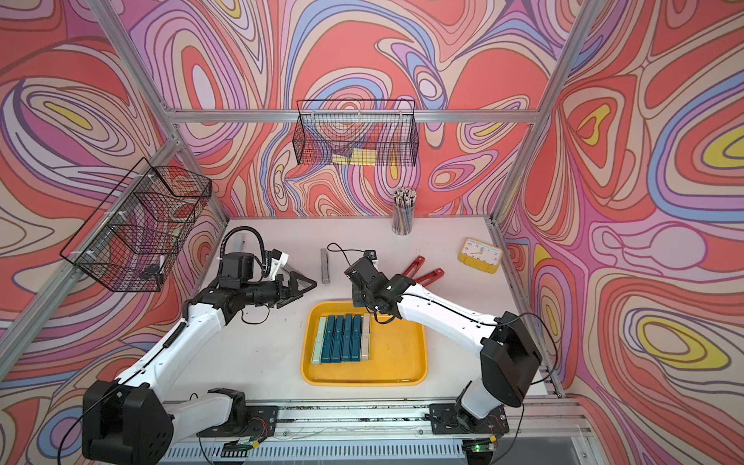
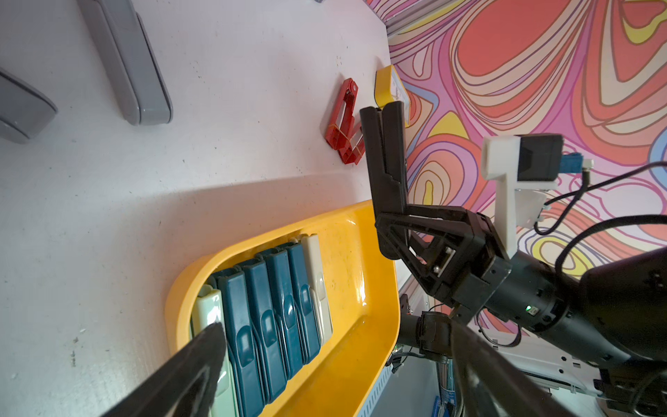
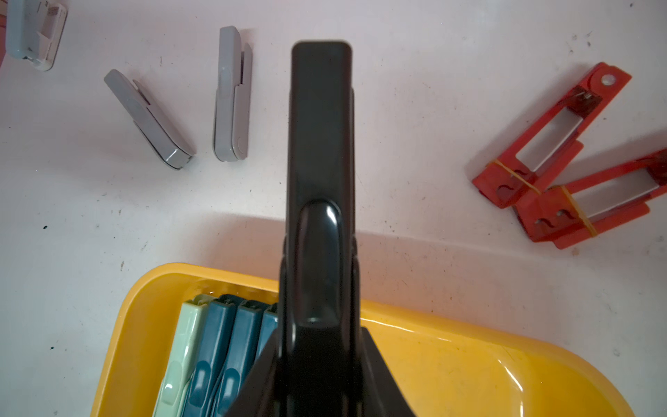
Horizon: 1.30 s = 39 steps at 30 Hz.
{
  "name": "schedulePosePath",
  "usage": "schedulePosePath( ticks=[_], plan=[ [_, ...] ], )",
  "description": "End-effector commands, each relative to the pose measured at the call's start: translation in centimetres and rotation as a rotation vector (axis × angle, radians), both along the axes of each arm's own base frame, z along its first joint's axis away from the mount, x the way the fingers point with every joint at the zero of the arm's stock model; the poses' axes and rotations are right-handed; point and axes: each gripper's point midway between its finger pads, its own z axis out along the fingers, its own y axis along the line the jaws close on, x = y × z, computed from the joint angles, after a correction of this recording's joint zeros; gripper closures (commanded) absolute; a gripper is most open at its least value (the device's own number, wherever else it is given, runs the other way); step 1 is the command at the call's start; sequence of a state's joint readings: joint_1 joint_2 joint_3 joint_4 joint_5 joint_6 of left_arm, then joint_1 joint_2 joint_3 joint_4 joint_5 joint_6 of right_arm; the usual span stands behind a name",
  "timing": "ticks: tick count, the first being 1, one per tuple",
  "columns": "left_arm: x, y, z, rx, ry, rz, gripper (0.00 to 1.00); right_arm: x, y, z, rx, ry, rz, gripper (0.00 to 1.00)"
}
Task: Put the pruning pliers into the storage box
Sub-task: Pick up the pruning pliers from the center of the board, then place the pruning pliers in the storage box.
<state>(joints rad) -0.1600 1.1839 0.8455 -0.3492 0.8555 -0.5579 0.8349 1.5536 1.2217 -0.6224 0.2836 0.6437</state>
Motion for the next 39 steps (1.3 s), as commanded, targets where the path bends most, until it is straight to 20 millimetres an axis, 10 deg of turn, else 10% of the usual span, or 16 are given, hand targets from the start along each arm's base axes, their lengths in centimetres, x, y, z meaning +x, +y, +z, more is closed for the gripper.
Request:
schedulePosePath(
  ticks=[1,39],
  plan=[
    [-1.1,-0.3,0.1,0.007,0.009,0.000,0.01,-0.9,-0.6,0.9,0.015,-0.022,-0.037,0.79],
    [-6.8,-3.8,-3.5,0.084,0.095,-0.088,0.01,-10.4,-4.0,-5.5,-0.027,0.121,-0.144,0.79]
  ],
)
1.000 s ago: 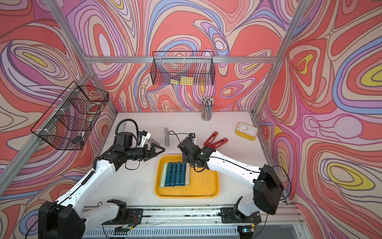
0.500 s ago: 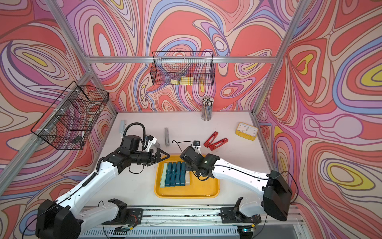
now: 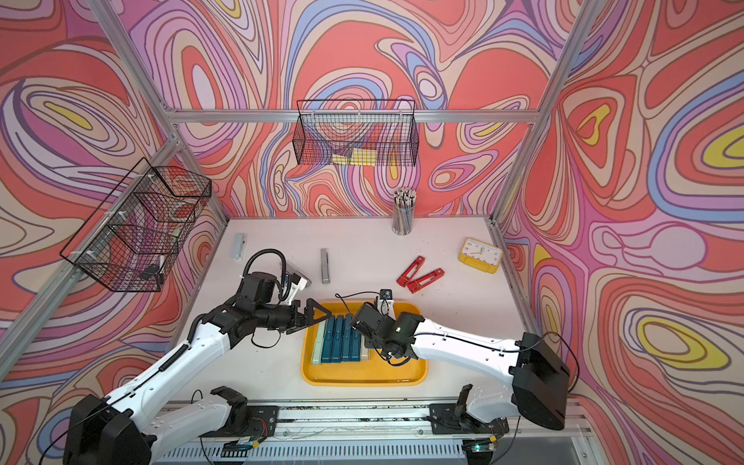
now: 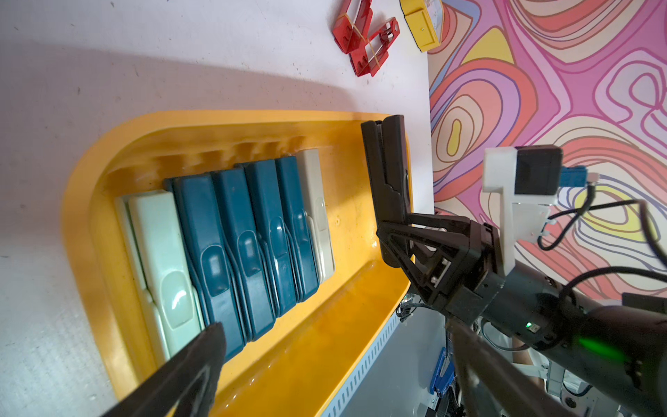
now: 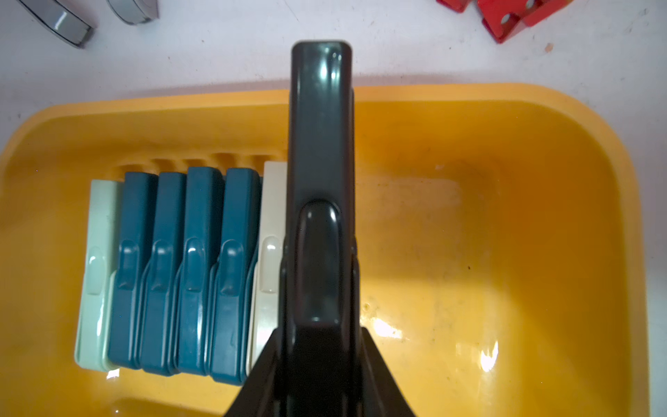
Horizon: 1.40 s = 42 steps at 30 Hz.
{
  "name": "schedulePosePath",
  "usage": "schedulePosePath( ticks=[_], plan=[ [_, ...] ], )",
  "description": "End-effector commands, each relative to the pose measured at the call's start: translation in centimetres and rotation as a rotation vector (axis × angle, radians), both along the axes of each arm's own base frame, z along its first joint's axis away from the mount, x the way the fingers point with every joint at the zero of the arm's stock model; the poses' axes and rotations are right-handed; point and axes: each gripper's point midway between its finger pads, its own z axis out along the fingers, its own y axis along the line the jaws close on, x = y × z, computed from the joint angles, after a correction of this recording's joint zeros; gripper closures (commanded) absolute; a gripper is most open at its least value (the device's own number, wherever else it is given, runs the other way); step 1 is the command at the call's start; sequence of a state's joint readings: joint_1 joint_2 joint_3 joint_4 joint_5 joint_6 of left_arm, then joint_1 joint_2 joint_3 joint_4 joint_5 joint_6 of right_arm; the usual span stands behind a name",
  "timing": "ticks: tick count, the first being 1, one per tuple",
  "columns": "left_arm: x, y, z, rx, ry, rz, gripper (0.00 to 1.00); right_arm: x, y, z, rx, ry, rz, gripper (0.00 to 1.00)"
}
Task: Put the pruning pliers into the storage box
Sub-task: Place the pruning pliers in the storage box.
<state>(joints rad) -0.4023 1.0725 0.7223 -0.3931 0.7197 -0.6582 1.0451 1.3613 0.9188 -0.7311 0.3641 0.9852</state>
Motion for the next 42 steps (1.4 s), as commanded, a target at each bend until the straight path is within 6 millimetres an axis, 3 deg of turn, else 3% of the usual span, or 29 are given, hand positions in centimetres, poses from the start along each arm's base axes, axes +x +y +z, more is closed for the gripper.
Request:
schedulePosePath(
  ticks=[1,18,30,42],
  plan=[
    [-0.3,0.1,0.0,0.004,-0.014,0.007,0.01,-0.3,-0.3,-0.2,0.006,-0.013,-0.032,0.79],
    [-1.0,0.5,-1.0,0.047,0.009,-0.002,0.01,-1.5,-0.1,-3.0,0.016,0.025,-0.041,0.79],
    [-1.5,0.8,-2.1,0.058,0.026,0.004,0.01,-1.5,0.3,-4.7,-0.003,0.042,-0.038,0.79],
    [-1.4,0.8,-1.9,0.058,0.018,0.003,0.01,-1.4,0.2,-5.8,-0.027,0.046,-0.040,0.79]
  ],
)
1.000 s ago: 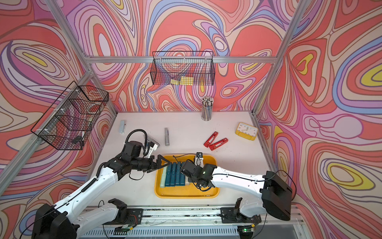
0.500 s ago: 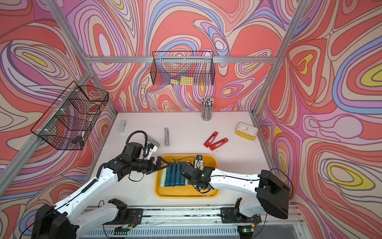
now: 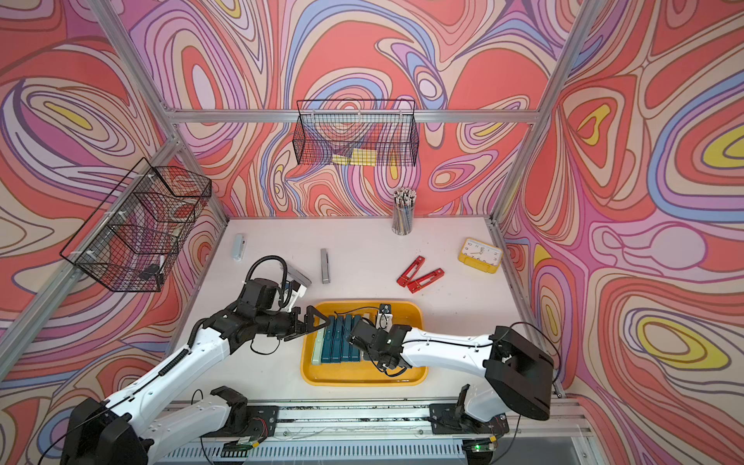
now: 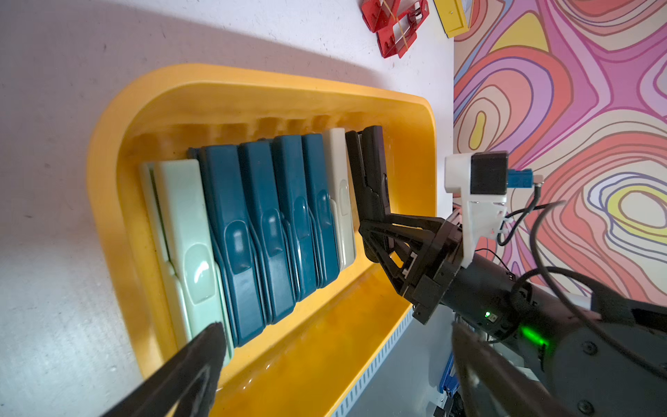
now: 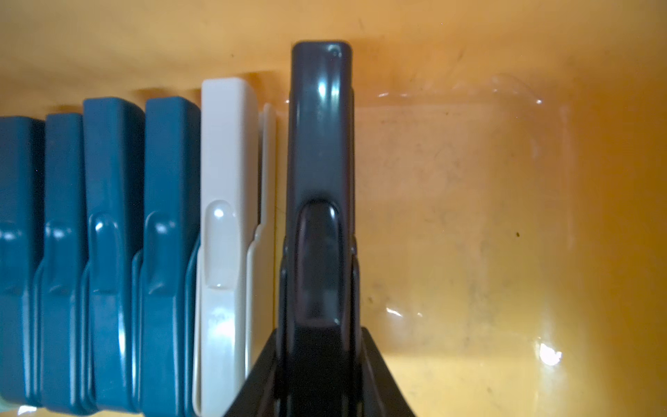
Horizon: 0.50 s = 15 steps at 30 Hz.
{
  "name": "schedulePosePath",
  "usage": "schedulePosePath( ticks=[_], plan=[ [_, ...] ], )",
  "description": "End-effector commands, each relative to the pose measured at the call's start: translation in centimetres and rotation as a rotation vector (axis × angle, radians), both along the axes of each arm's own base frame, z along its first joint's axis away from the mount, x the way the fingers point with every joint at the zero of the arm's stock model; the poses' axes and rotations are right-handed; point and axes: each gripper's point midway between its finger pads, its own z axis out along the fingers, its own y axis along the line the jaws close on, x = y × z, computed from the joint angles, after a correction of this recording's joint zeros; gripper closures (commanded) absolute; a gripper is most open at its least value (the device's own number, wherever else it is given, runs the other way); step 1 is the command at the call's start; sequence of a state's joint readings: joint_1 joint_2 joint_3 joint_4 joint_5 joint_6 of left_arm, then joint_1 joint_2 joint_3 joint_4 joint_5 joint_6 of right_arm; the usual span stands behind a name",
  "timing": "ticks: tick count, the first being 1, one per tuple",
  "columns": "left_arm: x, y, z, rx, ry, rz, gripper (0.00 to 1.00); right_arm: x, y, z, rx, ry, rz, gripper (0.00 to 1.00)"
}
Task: Put the pruning pliers into the storage box
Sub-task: Place the pruning pliers in the storage box.
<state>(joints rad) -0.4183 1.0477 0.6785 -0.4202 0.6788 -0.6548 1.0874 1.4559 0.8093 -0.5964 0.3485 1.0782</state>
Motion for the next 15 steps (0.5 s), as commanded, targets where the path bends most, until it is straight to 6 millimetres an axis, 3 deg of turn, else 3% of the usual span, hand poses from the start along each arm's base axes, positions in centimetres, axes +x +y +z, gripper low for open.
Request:
schedulePosePath(
  ticks=[1,15],
  plan=[
    [-0.4,0.2,-0.2,0.010,-0.007,-0.007,0.01,0.1,-0.2,-0.7,-0.018,-0.012,-0.003,0.79],
    [-0.4,0.2,-0.7,0.016,0.004,-0.007,0.01,0.2,0.0,-1.8,-0.032,-0.008,0.005,0.78]
  ],
)
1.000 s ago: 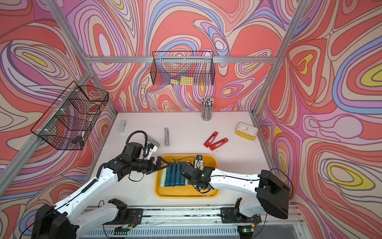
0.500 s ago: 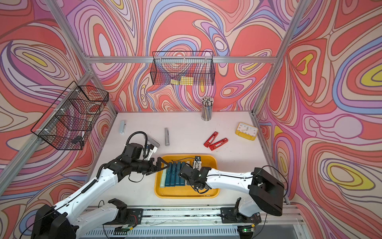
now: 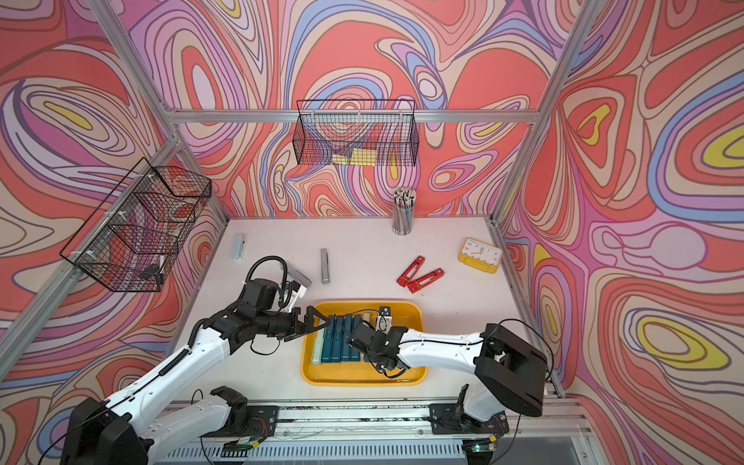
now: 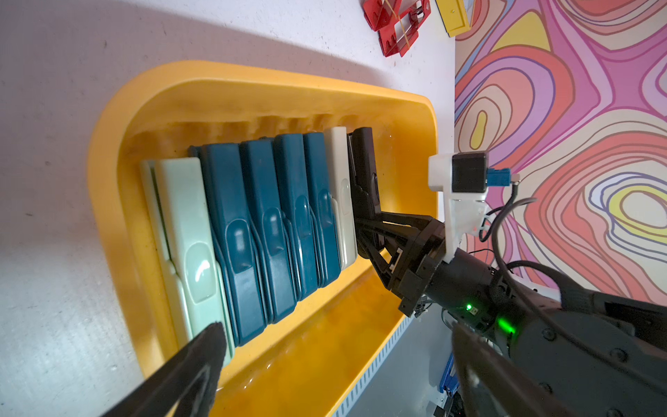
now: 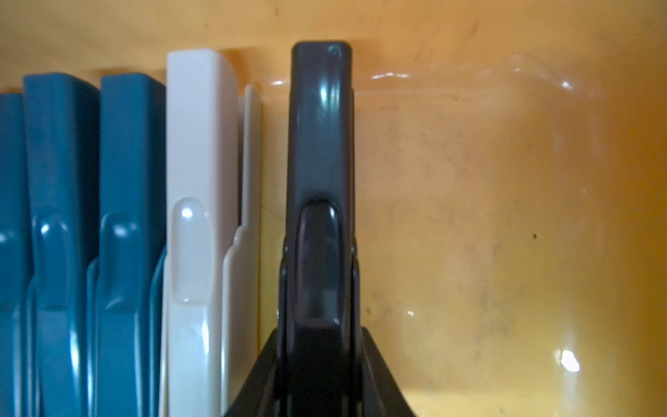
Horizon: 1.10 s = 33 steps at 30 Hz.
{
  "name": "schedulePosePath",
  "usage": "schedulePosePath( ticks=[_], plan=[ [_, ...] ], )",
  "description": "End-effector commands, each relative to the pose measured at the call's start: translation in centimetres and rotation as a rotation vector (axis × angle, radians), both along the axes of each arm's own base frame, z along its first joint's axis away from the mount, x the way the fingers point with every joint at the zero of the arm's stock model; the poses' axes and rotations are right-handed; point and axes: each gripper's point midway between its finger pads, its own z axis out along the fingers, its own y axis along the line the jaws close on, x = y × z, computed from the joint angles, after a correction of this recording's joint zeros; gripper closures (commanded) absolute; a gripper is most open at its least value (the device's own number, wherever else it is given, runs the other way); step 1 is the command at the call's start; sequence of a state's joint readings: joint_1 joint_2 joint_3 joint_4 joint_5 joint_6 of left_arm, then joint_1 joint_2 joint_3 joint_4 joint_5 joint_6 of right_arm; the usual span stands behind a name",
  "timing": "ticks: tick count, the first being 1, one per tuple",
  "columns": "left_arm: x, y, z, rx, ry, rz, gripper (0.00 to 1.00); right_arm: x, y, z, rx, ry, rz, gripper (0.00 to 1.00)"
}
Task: Put the pruning pliers into the storage box
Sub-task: Place the pruning pliers in the storage box.
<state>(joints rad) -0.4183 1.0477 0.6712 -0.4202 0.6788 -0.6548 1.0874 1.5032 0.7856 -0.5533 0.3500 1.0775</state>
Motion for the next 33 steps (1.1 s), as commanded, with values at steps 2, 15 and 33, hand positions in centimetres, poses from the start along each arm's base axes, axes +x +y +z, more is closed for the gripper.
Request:
schedulePosePath(
  ticks=[2,15,33],
  plan=[
    [-0.3,0.1,-0.5,0.013,-0.002,-0.007,0.01,0.2,0.2,-0.3,-0.010,-0.016,0.004,0.78],
    [-0.1,0.0,-0.9,0.011,0.007,-0.008,0.01,0.2,0.4,-1.0,-0.034,0.000,0.016,0.78],
    [-0.2,0.0,-0.9,0.008,0.005,-0.017,0.01,0.2,0.5,-1.2,-0.038,0.007,0.016,0.69]
  ],
)
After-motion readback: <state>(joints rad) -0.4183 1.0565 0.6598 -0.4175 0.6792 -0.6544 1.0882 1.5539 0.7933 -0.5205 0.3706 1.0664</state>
